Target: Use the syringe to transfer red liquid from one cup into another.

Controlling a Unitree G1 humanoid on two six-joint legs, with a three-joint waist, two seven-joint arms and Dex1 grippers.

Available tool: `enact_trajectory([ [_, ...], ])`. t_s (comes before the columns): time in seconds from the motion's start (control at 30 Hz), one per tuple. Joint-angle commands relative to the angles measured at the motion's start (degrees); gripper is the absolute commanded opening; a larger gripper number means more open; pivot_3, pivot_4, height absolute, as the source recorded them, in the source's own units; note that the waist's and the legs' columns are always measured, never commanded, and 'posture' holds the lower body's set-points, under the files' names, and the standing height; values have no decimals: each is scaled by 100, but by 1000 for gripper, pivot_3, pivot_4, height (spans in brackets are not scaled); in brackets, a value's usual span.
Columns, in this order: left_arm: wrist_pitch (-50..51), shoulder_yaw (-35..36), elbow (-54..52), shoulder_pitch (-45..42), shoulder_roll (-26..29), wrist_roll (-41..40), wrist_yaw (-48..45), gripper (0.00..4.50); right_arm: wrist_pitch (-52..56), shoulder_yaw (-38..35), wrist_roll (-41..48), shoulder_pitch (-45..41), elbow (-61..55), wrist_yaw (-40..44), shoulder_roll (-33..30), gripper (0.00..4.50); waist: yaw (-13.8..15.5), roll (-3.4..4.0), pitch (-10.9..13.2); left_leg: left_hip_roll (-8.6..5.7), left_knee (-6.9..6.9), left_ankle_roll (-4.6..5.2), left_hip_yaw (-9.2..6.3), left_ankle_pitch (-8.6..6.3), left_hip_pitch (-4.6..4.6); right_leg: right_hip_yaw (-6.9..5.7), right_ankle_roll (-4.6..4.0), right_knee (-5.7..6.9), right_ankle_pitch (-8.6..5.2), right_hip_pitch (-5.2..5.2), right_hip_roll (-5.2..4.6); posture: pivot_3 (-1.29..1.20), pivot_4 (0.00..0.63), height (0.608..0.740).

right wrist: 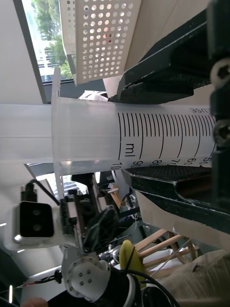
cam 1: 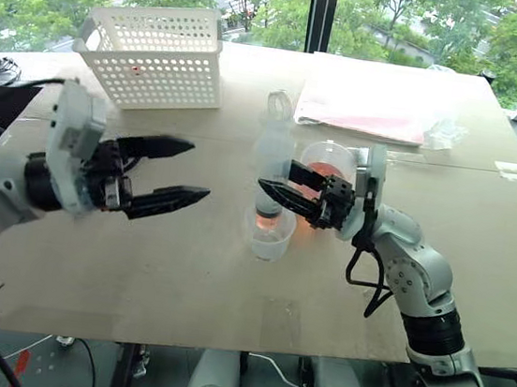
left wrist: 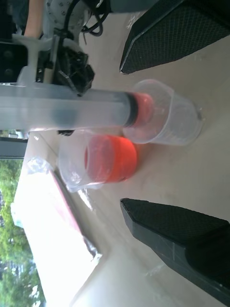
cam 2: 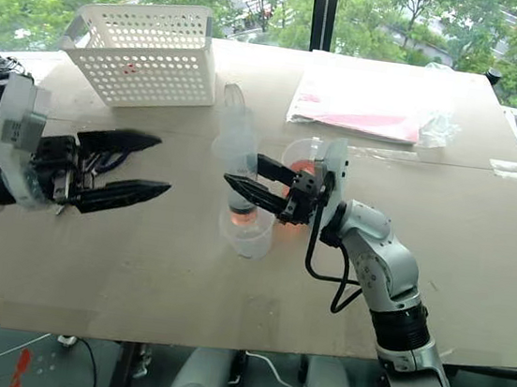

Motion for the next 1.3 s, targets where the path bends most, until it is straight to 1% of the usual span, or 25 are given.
enact_trajectory([
  [0.03, 97, -402, 210, -822, 125, -14, 399, 4214, -252, 29, -122, -23, 8, 152, 33, 1385, 4, -2, 1, -1, 0, 0, 0, 0, 0, 1, 2, 2, 1, 0, 0, 0, 150, 740],
  [0.13, 270, -878, 349, -1563, 78, -18, 630, 4214, -307, 47, -230, -62, 62, 197, 25, 1385, -4, -3, 1, -2, 0, -1, -1, 1, -3, 0, 20, 0, 12, 0, 1, 0, 150, 740],
  [0.23, 338, -1281, 466, -2162, -107, 50, 861, 4214, -331, 52, -314, -87, 91, 201, 45, 1385, -6, -4, 1, -3, -1, -1, -2, 0, -7, 0, 22, -1, 13, -1, 2, 0, 150, 740],
  [0.37, 387, -1605, 620, -2636, -308, 152, 1059, 4214, -355, 68, -428, -110, 90, 160, 52, 1385, -12, -4, 1, -4, -2, -1, -4, 0, -6, 0, 23, -1, 13, -1, 4, 0, 150, 740],
  [0.53, 306, -1976, 717, -2985, -474, 419, 1124, 4214, -367, 70, -516, -180, 56, 144, 75, 1385, -7, -5, 2, -3, -1, -1, -5, 1, -6, 0, 23, 1, 13, -1, 7, 0, 150, 740],
  [0.6, 191, -2110, 736, -3048, -502, 588, 1071, 3706, -358, 67, -520, -196, 40, 149, 84, 1385, -7, -5, 2, -3, -1, -1, -3, 1, -6, 2, 23, 1, 13, -1, 6, 0, 150, 740],
  [0.63, 146, -2157, 738, -3063, -513, 653, 1040, 3372, -359, 73, -523, -198, 32, 157, 86, 1384, -7, -5, 2, -3, 0, -1, -3, 1, -6, 3, 23, 1, 13, 0, 6, 0, 150, 740],
  [0.73, 27, -2252, 696, -3126, -626, 673, 876, 2205, -326, 79, -502, -217, 5, 155, 97, 1384, -7, -5, 2, -4, 0, -2, -2, 1, -6, 3, 23, 0, 13, 0, 6, 0, 150, 740],
  [0.87, -165, -2338, 573, -2990, -649, 725, 531, 259, -265, 60, -447, -254, -22, 149, 119, 1383, -11, -5, 2, -4, 0, -2, -3, 1, -6, 3, 22, 0, 13, -1, 6, 0, 150, 740],
  [0.9, -222, -2355, 548, -2929, -633, 753, 454, 0, -254, 58, -441, -260, -29, 148, 123, 1383, -20, -5, 2, -4, 0, -2, -3, 1, -6, 3, 23, 0, 13, -1, 6, 0, 150, 740],
  [1.03, -473, -2433, 433, -2443, -553, 926, 147, 0, -173, 18, -357, -308, -91, 157, 144, 1383, -19, -5, 3, -2, -2, -1, -2, 1, -3, 5, 22, 1, 12, -1, 9, 0, 150, 740],
  [1.3, -739, -2466, 297, -1967, -597, 1046, 4, 0, -44, -46, -275, -388, -242, 139, 182, 1368, -3, -5, 3, -3, 3, -1, -1, 1, -7, 5, 23, 0, 13, 0, 5, 0, 150, 740],
])
